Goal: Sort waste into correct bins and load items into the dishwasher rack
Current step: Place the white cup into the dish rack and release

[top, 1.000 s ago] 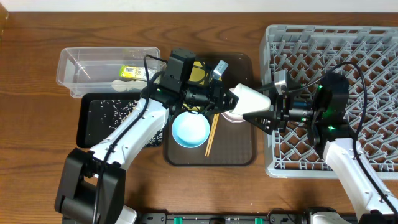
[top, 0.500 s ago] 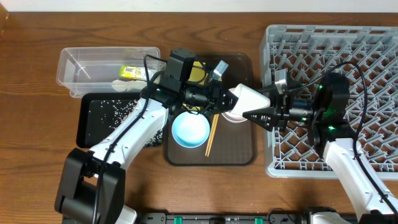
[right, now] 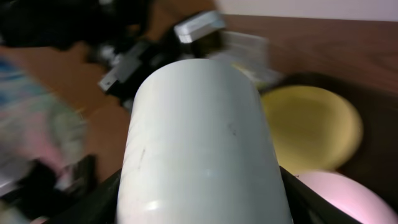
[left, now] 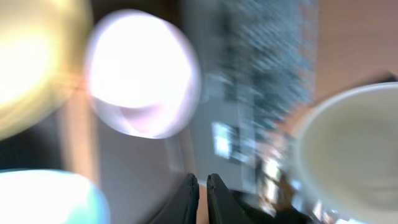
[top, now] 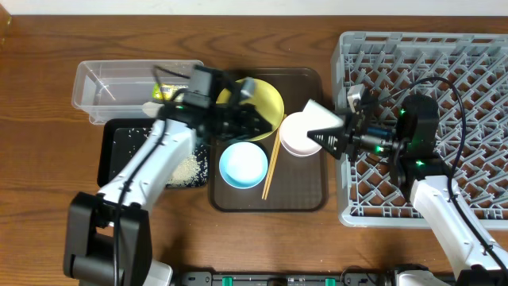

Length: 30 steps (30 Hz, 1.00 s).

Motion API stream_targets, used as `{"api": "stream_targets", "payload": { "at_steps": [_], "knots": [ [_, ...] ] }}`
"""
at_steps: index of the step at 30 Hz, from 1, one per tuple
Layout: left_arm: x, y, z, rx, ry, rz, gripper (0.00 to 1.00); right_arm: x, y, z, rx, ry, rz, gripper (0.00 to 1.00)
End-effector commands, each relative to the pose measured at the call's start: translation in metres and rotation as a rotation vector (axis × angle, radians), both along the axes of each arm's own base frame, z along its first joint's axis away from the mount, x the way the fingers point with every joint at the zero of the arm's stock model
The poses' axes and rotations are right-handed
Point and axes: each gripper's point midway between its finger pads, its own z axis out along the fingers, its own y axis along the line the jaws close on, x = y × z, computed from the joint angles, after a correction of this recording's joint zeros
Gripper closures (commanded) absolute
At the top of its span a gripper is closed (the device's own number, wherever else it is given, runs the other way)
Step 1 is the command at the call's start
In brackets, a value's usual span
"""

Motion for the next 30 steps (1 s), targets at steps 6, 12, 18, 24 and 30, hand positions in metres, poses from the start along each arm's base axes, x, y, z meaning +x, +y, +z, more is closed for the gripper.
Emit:
{"api": "stream_targets", "payload": {
  "at_steps": [6,12,18,24,30],
  "knots": [
    [0.026,0.074,0.004,0.242,-0.164,0.167,0.89,0.036,-0.037,0.002,-0.14,0.044,-0.293,0.99],
    [0.01,0.119,0.012,0.474,-0.195,0.256,0.89,0.035,-0.1,0.004,-0.434,0.185,-0.579,0.99],
    [-0.002,0.146,0.021,0.603,-0.207,0.322,0.79,0.002,-0.163,0.013,-0.656,0.388,-0.78,0.99],
    [-0.003,0.146,0.022,0.603,-0.212,0.324,0.74,-0.034,-0.214,0.007,-0.771,0.588,-0.904,0.99],
    [-0.003,0.146,0.022,0.603,-0.212,0.324,0.73,-0.038,-0.238,-0.012,-0.797,0.703,-0.955,0.99]
  ]
}}
